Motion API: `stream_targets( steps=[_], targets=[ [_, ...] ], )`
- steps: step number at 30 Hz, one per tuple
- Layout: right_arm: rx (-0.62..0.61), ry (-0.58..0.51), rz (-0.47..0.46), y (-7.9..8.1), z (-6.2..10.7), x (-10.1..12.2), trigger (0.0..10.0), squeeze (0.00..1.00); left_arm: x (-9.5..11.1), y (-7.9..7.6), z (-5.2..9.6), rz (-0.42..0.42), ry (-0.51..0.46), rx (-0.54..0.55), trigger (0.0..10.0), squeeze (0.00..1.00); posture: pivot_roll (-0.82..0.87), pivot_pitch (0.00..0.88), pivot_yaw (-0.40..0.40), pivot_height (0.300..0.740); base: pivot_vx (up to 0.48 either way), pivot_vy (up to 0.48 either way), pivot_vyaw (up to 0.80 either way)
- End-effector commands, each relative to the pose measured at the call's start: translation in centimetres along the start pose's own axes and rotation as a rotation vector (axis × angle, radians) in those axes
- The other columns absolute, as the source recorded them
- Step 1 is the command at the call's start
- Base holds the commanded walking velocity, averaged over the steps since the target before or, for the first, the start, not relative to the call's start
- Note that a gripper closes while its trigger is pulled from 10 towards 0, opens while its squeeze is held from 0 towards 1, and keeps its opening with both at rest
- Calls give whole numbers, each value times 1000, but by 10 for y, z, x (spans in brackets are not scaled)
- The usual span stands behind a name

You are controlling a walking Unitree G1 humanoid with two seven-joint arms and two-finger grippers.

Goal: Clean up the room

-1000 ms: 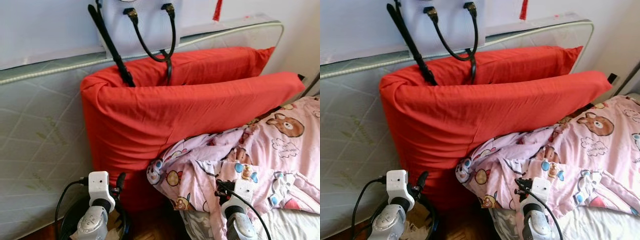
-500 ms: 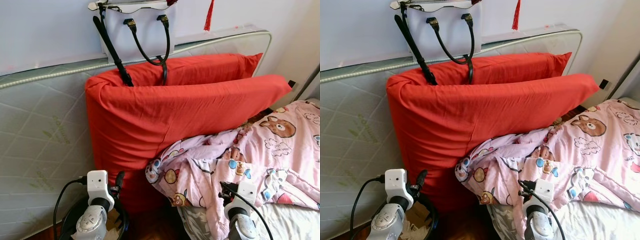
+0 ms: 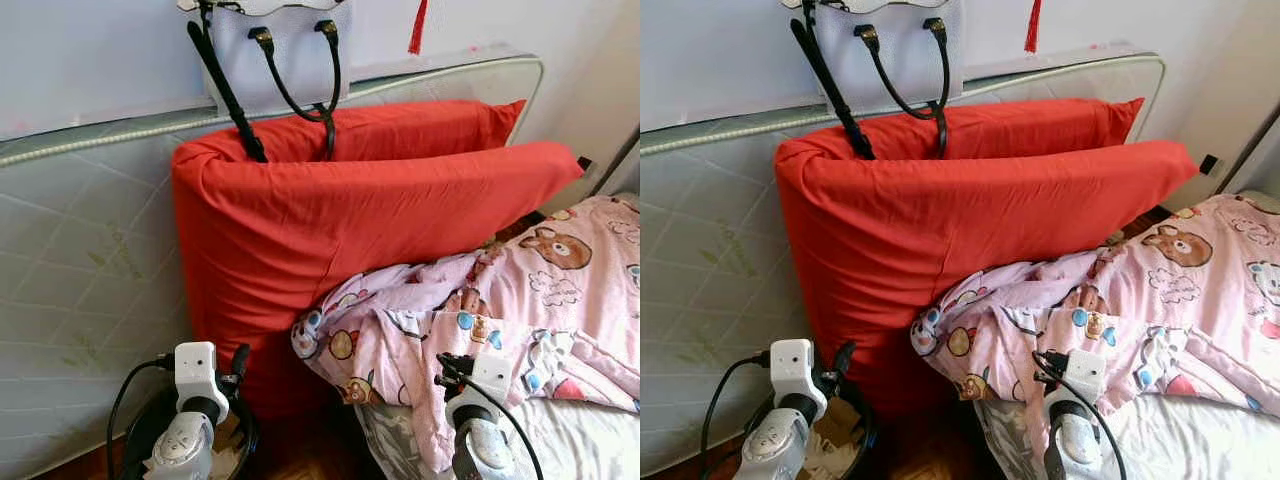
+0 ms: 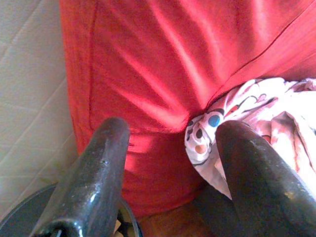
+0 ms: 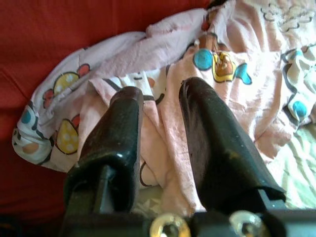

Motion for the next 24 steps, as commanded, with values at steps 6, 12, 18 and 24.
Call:
stream_targets(
  steps=[6, 12, 18, 24],
  targets=[
    [0, -31, 2, 2, 1, 6, 10000, 0, 1, -1, 1, 0, -1, -3, 10000, 0, -11, 5, -53, 659, 0, 0, 0],
    [8, -33, -1, 3, 2, 8, 10000, 388, 2, -2, 1, 2, 0, -4, 10000, 0, -11, 8, -54, 659, 0, 0, 0],
    [27, -31, -8, 6, 2, 8, 10000, 1000, 1, -3, 1, 4, 3, -5, 10000, 0, -12, 11, -53, 659, 0, 0, 0],
    [31, -18, -6, 6, 3, 6, 10000, 1000, 1, -3, 1, 4, 6, -6, 10000, 0, -11, 15, -52, 659, 0, 0, 0]
  ],
)
Point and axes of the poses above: a point about 5 cm out from each wrist's last joint towards the gripper, its own z axis pointing back from the gripper into the wrist, its own x axis along the axis of the wrist's last joint, y = z × x, the point moved 5 cm from there along -z, pointing out of the wrist towards the gripper, and after that the axes turned 4 degrees about -z, right-handed, at the moved point
